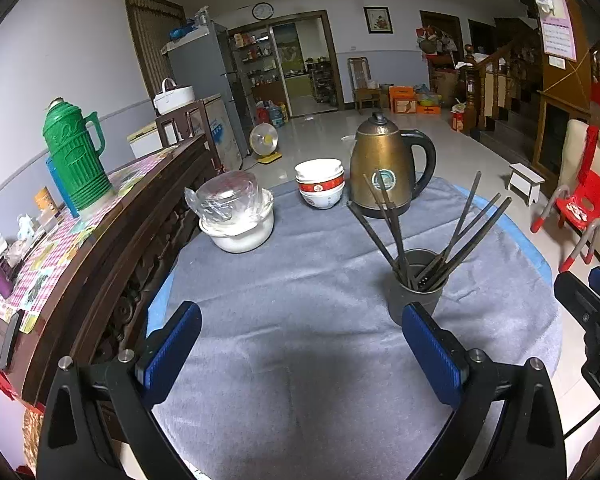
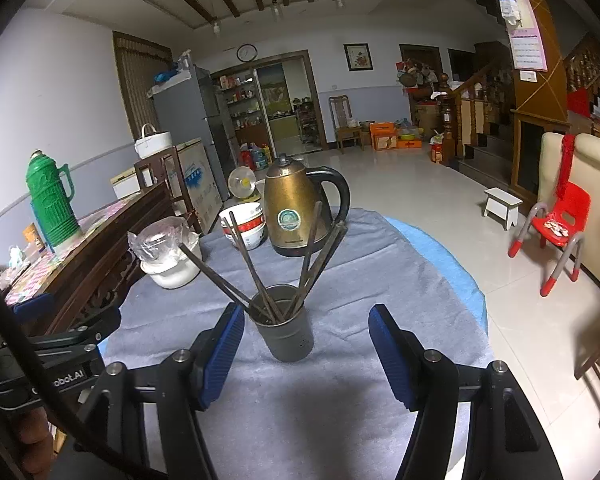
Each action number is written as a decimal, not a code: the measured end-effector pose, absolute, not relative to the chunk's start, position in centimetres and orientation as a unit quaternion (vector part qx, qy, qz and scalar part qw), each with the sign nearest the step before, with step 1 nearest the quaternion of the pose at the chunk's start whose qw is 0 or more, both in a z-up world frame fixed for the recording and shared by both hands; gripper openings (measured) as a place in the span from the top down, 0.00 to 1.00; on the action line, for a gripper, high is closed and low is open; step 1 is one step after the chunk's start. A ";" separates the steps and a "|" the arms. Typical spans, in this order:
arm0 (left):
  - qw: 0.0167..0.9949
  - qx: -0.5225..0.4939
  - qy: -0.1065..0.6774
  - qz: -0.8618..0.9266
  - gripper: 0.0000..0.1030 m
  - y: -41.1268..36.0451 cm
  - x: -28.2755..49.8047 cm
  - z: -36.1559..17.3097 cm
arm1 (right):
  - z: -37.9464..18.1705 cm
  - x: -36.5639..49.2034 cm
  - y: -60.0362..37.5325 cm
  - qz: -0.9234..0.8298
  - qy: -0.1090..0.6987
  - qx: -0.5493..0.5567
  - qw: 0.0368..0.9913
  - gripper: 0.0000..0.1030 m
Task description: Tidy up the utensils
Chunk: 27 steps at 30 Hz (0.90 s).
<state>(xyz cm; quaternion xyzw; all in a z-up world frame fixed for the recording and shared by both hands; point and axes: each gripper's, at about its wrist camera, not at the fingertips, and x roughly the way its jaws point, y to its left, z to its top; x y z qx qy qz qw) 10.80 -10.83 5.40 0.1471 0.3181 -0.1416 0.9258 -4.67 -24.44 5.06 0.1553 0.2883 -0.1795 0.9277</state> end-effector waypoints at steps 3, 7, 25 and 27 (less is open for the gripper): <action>0.926 0.144 0.319 -0.140 0.03 -10.4 10.9 5.3 | 5.2 -4.5 -23.8 -0.178 0.289 0.150 0.929 0.34; 0.926 0.140 0.323 -0.138 0.03 -9.8 11.1 5.1 | 5.4 -4.2 -23.2 -0.177 0.292 0.142 0.929 0.34; 0.932 0.109 0.321 -0.126 0.03 -6.6 11.3 5.7 | 6.3 -3.7 -20.9 -0.175 0.289 0.128 0.932 0.34; 0.934 0.106 0.319 -0.125 0.03 -6.3 11.1 5.9 | 6.4 -3.9 -20.5 -0.174 0.287 0.126 0.934 0.34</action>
